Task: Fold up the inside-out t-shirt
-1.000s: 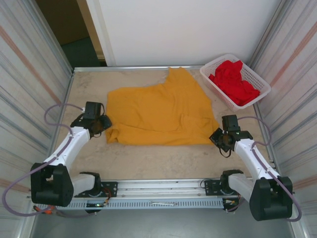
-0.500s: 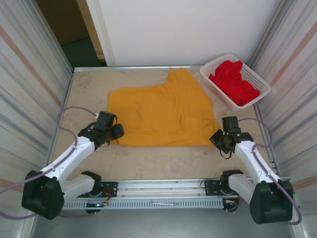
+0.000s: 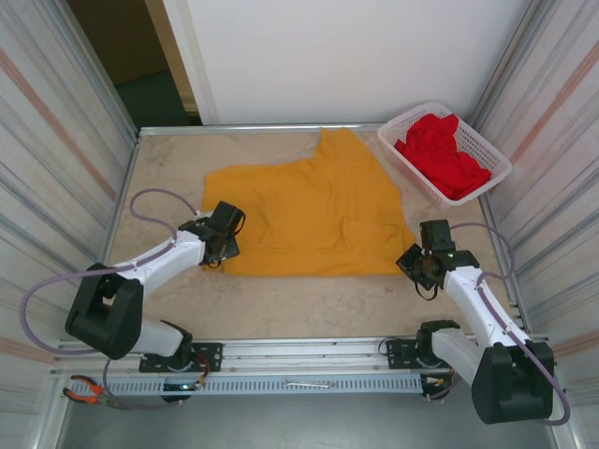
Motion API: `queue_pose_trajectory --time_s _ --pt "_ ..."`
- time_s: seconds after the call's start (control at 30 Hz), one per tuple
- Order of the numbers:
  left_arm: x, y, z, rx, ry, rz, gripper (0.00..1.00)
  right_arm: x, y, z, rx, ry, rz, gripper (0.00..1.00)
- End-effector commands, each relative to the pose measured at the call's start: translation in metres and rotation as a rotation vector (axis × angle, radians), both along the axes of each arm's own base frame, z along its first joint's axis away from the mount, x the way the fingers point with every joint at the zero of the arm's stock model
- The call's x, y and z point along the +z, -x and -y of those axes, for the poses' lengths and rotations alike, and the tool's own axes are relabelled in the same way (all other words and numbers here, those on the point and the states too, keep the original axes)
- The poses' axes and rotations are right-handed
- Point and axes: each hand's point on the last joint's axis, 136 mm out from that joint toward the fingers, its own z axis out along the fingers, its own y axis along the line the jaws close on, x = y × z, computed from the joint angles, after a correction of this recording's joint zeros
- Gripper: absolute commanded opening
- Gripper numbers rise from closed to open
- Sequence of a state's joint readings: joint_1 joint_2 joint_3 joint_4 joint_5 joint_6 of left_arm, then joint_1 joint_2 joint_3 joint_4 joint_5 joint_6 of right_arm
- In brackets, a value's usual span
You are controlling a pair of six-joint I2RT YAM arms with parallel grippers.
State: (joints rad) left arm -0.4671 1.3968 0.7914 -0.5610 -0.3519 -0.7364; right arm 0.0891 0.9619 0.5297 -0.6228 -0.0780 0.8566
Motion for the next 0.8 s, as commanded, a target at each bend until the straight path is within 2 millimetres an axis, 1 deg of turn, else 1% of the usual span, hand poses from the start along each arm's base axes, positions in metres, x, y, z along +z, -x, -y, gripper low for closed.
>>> queue_pose_trajectory --time_s 0.0,0.1,0.13,0.2,0.23,0.27,0.33,0.37,0.43,0.5,0.57,0.63,0.67,0.7,0.77 --pt "0.004 -0.008 -0.001 0.027 -0.030 0.018 0.60 -0.005 0.010 0.007 -0.030 0.018 -0.027 0.00" --pt "0.000 -0.011 -0.002 0.025 -0.048 0.009 0.58 -0.006 0.010 0.007 -0.030 0.020 -0.026 0.00" --pt "-0.001 -0.012 -0.001 0.024 -0.054 0.006 0.56 -0.005 0.010 0.007 -0.031 0.019 -0.024 0.00" --pt "-0.003 -0.014 -0.002 0.022 -0.065 0.002 0.49 -0.005 0.010 0.007 -0.031 0.019 -0.022 0.00" --pt "-0.004 -0.014 -0.002 0.021 -0.067 0.002 0.40 -0.004 0.010 0.007 -0.032 0.018 -0.020 0.00" --pt "-0.004 -0.015 -0.002 0.017 -0.071 0.001 0.28 -0.004 0.010 0.007 -0.032 0.019 -0.018 0.00" --pt "0.000 -0.016 -0.004 0.015 -0.080 0.006 0.13 -0.003 0.010 0.008 -0.033 0.019 -0.018 0.00" --pt "0.004 -0.017 -0.005 0.013 -0.081 0.012 0.07 -0.002 0.010 0.009 -0.036 0.021 -0.017 0.00" --pt "0.013 -0.021 -0.008 0.005 -0.073 0.027 0.01 0.000 0.010 0.011 -0.042 0.026 -0.012 0.00" --pt "0.024 -0.027 -0.011 -0.005 -0.046 0.050 0.00 0.003 0.010 0.014 -0.052 0.028 -0.006 0.00" --pt "0.035 -0.036 -0.015 -0.026 0.014 0.093 0.00 0.006 0.010 0.018 -0.064 0.031 -0.002 0.00" --pt "0.042 -0.042 -0.024 -0.016 0.059 0.109 0.00 0.008 0.010 0.021 -0.074 0.034 -0.002 0.00" --pt "0.045 -0.046 -0.032 -0.005 0.080 0.118 0.05 0.009 0.011 0.022 -0.075 0.034 0.000 0.00" --pt "0.046 -0.049 -0.038 0.009 0.097 0.123 0.13 0.010 0.011 0.022 -0.079 0.034 0.003 0.00" --pt "0.048 -0.053 -0.045 0.022 0.158 0.127 0.43 0.009 0.012 0.023 -0.081 0.034 0.002 0.00"
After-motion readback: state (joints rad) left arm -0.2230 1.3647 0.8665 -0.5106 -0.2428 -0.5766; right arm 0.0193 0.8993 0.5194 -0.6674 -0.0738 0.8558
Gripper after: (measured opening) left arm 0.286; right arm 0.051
